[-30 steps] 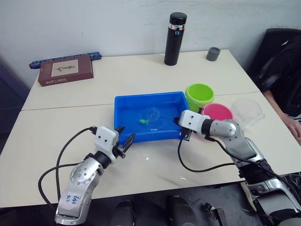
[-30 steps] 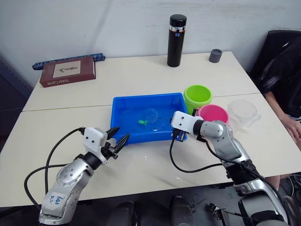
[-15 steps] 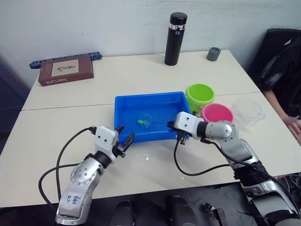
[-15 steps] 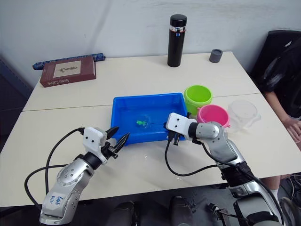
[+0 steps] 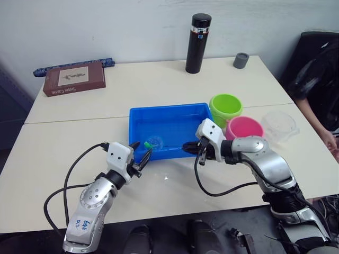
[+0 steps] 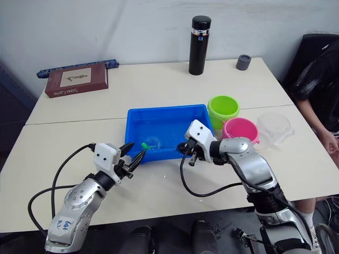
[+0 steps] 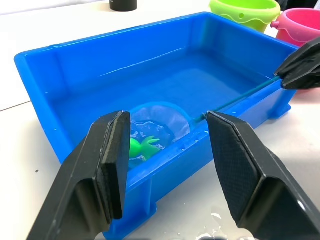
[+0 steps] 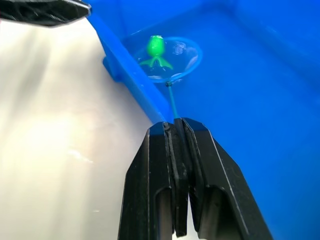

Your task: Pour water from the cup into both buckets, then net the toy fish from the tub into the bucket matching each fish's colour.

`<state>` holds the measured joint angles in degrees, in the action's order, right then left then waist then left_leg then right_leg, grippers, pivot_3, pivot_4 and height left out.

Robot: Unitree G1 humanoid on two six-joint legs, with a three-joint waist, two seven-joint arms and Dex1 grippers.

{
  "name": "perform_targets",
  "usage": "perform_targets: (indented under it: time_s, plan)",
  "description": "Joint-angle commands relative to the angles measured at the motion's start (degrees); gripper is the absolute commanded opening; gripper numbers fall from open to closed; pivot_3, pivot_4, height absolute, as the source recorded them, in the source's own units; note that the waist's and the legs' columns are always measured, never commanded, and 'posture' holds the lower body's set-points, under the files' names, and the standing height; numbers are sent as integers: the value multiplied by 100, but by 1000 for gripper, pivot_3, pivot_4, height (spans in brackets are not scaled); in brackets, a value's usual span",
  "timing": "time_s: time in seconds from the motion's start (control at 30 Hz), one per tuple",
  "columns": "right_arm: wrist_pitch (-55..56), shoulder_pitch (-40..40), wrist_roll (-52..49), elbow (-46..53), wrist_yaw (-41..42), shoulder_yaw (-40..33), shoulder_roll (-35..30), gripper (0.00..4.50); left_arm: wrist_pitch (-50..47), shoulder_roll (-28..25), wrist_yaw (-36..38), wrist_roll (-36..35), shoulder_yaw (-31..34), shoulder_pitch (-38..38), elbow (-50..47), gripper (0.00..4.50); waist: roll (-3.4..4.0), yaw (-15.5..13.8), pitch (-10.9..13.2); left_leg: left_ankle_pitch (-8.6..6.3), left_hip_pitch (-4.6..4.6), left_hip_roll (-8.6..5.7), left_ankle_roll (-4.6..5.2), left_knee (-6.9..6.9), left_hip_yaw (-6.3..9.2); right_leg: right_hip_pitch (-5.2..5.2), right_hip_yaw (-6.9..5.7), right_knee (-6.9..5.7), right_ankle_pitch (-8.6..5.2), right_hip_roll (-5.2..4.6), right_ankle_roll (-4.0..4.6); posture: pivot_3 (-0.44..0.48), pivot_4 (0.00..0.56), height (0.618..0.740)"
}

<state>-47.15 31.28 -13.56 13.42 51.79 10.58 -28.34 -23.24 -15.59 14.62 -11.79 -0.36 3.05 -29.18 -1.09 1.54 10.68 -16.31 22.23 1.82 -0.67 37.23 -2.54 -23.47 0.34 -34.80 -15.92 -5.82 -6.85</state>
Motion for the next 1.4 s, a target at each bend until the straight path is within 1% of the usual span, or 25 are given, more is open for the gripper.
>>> perform_targets:
  time_s: [0.03, 0.3, 0.6, 0.73, 0.97, 1.17, 1.37, 1.4]
  plan:
    - [-490, 210, -461, 304, -114, -342, 48, 0, 77, -26, 48, -3, 34, -19, -181, 2675, 0, 0, 0, 0, 0, 0, 0, -2, 0, -1, 0, 0, -1, 0, 1, 0, 150, 740]
    - [-886, 316, -904, 422, -400, -754, -104, 0, 108, -96, 165, -15, 42, -160, -84, 2675, 0, -4, 0, -1, 9, -2, -1, -7, 2, -5, -5, 10, -2, -1, 4, 0, 150, 740]
    - [-1103, 211, -1347, 1010, -657, -1378, -554, 0, 199, -158, 536, -143, 19, -331, -27, 2675, 0, -7, 0, -1, 13, -5, -1, -9, 2, -6, -7, 18, -2, 2, 3, 0, 150, 740]
    - [-1316, 151, -1590, 1356, -892, -1829, -720, 0, 230, -184, 804, -302, 12, -514, 58, 2675, 0, -13, 0, -1, 13, -4, -1, -9, 2, -6, -8, 18, -2, 5, 3, 0, 150, 740]
    - [-1525, 25, -1873, 1718, -1322, -2336, -877, 0, 279, -246, 1101, -385, 3, -709, 235, 2675, 0, -11, 0, -1, 15, -5, 0, -9, 3, -5, -8, 24, -1, 6, 2, 0, 150, 740]
    - [-1404, -347, -1820, 1767, -1686, -2888, -1128, 0, 374, -240, 1291, -398, -76, -1015, 560, 2675, 0, -39, 0, -1, 17, -6, 0, -7, 3, -5, -9, 26, 0, 8, 0, 0, 150, 740]
    - [-848, -628, -1507, 1320, -1886, -3142, -1421, 0, 476, -236, 1440, -399, -108, -1263, 836, 2675, 0, -79, 0, -1, 18, -8, 1, -8, -2, -4, -5, 32, 2, 12, -4, 0, 150, 740]
    - [-577, -727, -1299, 1160, -1900, -3112, -1545, 0, 496, -233, 1462, -397, -115, -1300, 881, 2675, 0, -81, 0, -1, 18, -7, 1, -8, -6, -4, -5, 33, 2, 15, -5, 0, 150, 740]
